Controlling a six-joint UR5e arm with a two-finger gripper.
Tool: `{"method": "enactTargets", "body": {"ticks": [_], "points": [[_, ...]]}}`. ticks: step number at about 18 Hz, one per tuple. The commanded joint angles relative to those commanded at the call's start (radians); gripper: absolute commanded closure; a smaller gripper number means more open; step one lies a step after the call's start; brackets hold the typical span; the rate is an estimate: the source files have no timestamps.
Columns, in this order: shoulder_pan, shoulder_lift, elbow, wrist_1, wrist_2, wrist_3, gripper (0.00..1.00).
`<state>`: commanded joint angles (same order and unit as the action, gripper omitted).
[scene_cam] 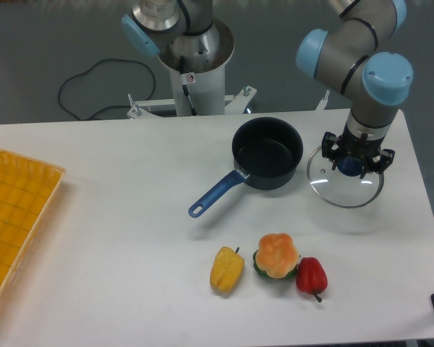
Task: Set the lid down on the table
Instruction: 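Lower the glass lid held by its blue knob down onto the table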
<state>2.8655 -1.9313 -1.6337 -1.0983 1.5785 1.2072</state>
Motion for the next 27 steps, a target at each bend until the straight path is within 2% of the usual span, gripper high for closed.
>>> {"method": "enactTargets", "body": {"ticks": [9,20,27], "points": [[0.000,-0.023,0.035,0.000,-0.002,0.002,0.56],[-0.006,-0.116,0.092,0.006,-0.002,0.029,0.56],[-0.035,-0.207,0.089,0.129,0.002,0.025,0.56]]}}
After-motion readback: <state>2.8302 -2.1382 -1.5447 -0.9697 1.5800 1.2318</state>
